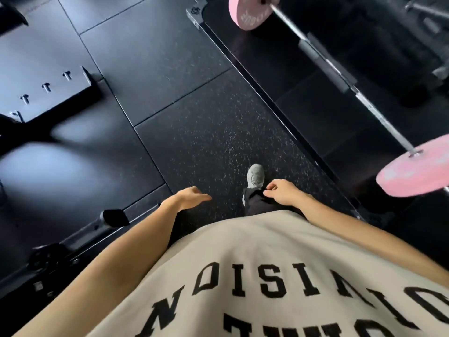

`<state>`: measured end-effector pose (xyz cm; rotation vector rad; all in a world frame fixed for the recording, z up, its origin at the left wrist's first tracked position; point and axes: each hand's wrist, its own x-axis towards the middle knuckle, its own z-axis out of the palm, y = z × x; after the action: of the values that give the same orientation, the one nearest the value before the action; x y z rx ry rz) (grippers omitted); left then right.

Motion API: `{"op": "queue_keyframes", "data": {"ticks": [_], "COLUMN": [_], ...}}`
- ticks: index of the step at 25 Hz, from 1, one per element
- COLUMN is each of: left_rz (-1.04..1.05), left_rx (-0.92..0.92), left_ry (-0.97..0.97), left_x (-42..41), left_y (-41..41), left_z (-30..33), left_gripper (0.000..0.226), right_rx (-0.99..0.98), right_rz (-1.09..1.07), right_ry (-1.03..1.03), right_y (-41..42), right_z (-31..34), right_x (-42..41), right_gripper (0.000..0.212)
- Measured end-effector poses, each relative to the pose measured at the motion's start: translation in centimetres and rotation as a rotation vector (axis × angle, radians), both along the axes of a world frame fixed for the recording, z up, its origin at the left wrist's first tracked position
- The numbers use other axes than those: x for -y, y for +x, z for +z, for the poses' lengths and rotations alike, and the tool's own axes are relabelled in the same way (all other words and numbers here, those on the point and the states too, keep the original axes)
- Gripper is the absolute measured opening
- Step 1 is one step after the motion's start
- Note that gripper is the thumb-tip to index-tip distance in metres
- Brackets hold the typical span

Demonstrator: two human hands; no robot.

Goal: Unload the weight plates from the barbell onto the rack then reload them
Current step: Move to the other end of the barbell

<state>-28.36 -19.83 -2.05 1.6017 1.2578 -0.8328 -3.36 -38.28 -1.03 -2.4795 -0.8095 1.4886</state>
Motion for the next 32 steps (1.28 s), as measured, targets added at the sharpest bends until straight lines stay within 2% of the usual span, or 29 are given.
{"op": "queue_keyframes", "data": {"ticks": [3, 6, 11, 17, 21, 23, 32], "left_rz": [0.129, 0.266, 0.425, 0.469, 0.443, 0.448, 0.576], "left_rx": [-0.009, 0.038, 0.08, 0.061, 0.096, 0.133, 0.111], "left_ry": [0.025, 0.098, 0.111, 0.074, 0.082, 0.093, 0.041], "left_x": [-5.7, -12.7, -22.9, -40.5, -54.0, -60.5, -84.3], "left_y": [5.0, 10.1, 15.0, 19.1, 21.3, 22.4, 26.3], "left_z": [1.2, 2.6, 2.4, 0.0, 2.0, 3.1, 1.9], "left_gripper": [0.067, 0.059, 0.049, 0.051, 0.063, 0.063, 0.059], "right_rx": [-0.022, -0.015, -0.023, -0.05, 0.01, 0.029, -0.025], "right_rz": [0.093, 0.191, 0.299, 0.336, 0.319, 0.307, 0.447], "right_ry": [-0.014, -0.026, -0.024, -0.059, 0.057, 0.09, -0.014], "right_y": [7.2, 14.6, 21.4, 25.4, 28.0, 28.9, 32.5], "right_z": [0.6, 1.9, 2.0, 0.1, 2.3, 3.0, 0.6], "right_x": [-7.6, -17.1, -31.5, -50.6, -65.6, -72.4, -98.6], "right_gripper": [0.028, 0.032, 0.034, 0.029, 0.023, 0.02, 0.02]}}
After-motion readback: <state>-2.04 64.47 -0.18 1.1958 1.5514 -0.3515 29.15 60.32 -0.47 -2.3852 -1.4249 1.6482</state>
